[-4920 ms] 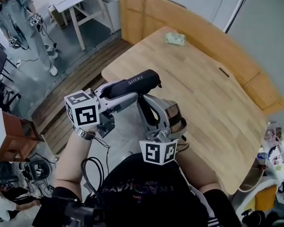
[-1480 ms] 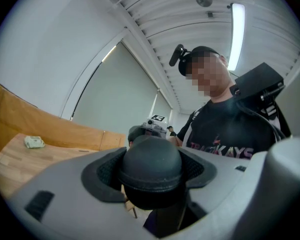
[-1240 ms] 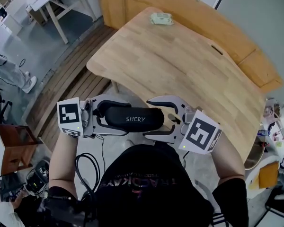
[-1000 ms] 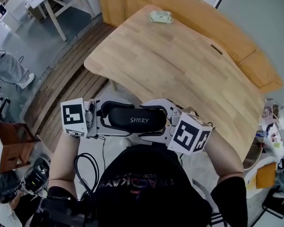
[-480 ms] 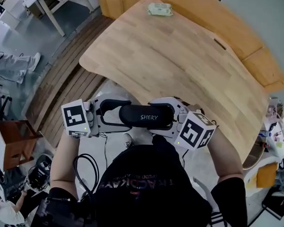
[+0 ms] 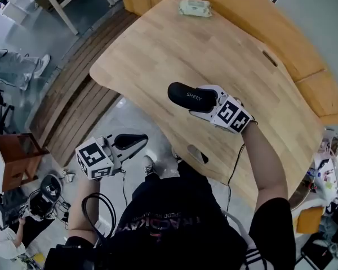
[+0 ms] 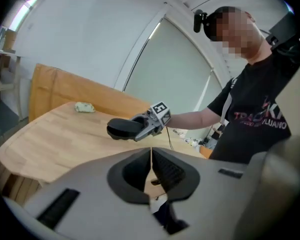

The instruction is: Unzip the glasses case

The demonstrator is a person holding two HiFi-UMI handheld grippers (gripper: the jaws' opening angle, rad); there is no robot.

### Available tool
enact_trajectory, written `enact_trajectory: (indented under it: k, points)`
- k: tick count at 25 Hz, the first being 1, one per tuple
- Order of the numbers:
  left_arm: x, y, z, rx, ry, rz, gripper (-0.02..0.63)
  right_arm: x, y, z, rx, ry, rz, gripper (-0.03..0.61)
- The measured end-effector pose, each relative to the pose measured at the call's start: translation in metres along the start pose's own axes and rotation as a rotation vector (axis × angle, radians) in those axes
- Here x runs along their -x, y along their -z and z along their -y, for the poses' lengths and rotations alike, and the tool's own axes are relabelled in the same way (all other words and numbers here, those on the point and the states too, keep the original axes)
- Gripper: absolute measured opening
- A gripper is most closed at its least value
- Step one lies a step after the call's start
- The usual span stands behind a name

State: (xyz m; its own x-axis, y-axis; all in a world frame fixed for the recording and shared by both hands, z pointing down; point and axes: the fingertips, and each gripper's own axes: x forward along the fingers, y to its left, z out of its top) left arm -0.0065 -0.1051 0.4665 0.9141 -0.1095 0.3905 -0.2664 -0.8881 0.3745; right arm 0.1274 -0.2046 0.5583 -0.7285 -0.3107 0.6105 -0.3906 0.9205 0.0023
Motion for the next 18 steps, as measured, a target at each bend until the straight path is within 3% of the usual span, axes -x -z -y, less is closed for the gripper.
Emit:
enact_trajectory:
  k: [7, 18]
  points:
    - [-0.033, 0.039, 0.019, 0.105, -0.101, -0.066, 0.014, -0.053, 0.050, 0.086, -0.018, -0.001, -0.085, 0.341]
    - [-0.057, 0.062, 0.037, 0.231, -0.154, -0.076, 0.014, -0.105, 0.082, 0.112, 0.099, -0.107, -0.190, 0.341]
